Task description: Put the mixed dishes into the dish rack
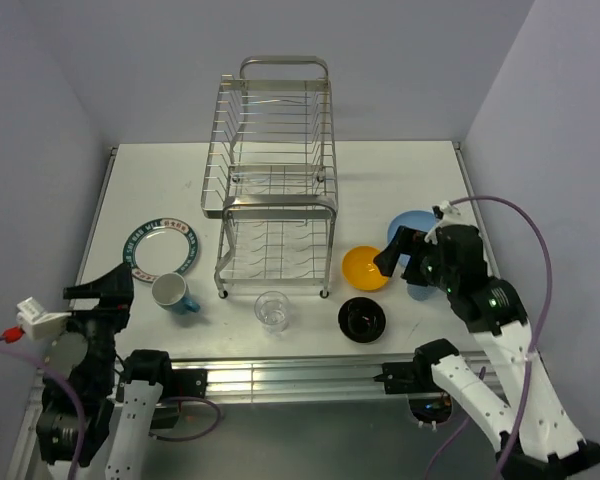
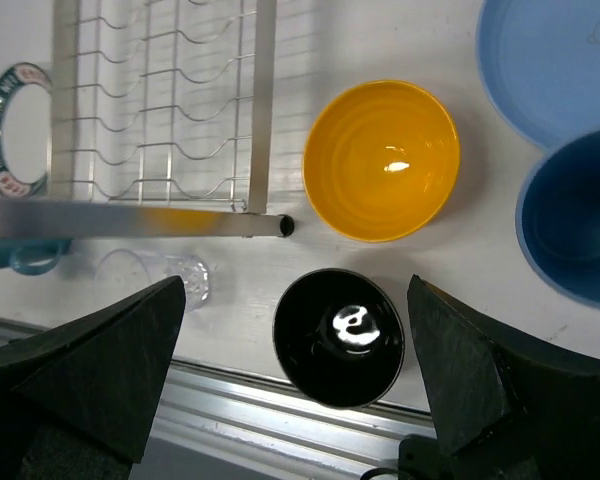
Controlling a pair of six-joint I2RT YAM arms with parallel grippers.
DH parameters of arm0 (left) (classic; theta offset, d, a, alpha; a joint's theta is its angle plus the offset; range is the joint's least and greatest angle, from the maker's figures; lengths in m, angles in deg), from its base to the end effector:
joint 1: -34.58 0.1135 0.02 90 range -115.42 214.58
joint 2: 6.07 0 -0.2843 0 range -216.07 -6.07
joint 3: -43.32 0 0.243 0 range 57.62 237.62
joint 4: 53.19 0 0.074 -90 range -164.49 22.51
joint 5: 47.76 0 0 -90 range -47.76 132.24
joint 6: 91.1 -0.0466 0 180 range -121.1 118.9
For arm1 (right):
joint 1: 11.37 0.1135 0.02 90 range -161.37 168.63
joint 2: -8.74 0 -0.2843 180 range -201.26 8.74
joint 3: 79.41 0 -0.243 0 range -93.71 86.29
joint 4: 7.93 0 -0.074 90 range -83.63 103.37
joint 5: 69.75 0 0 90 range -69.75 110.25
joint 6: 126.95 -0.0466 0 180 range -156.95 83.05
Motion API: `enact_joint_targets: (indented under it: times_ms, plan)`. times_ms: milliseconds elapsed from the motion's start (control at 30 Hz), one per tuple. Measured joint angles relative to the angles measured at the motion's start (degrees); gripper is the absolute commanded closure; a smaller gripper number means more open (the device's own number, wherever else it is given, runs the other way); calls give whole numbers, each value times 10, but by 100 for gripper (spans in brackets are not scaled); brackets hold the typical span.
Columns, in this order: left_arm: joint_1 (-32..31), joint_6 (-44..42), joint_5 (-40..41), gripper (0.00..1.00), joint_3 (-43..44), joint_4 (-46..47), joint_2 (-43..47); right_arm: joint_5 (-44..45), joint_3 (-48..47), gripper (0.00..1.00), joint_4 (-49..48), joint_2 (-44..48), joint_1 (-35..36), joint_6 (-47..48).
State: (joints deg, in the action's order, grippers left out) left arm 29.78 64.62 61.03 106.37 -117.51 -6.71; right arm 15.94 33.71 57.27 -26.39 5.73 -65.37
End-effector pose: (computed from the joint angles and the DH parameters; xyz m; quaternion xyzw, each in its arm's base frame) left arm -0.0323 0.0178 0.3281 -0.4573 0.5537 -0.3002 0.6278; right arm 0.0894 0.0312 0.3386 0.0691 0.8775 0.2137 0.4237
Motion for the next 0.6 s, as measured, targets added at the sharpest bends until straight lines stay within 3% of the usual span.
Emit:
enact_joint_targets:
  times_ms: [100, 200, 400, 500, 600]
  plan:
    - [0, -2, 5, 10, -27, 1, -44, 6, -12, 0, -19, -84, 2, 5]
    - [0, -9, 9, 12, 0, -7, -136, 12, -38, 1, -30, -159, 5, 10]
    - [0, -21, -7, 17, 257, -148, -366, 8, -164, 5, 5, -252, 13, 11]
    - [0, -25, -31, 21, 359, -189, -415, 12, -181, 9, 16, -274, 28, 13]
    - [0, -26, -71, 25, 374, -214, -410, 18, -166, 16, 24, -296, 40, 18]
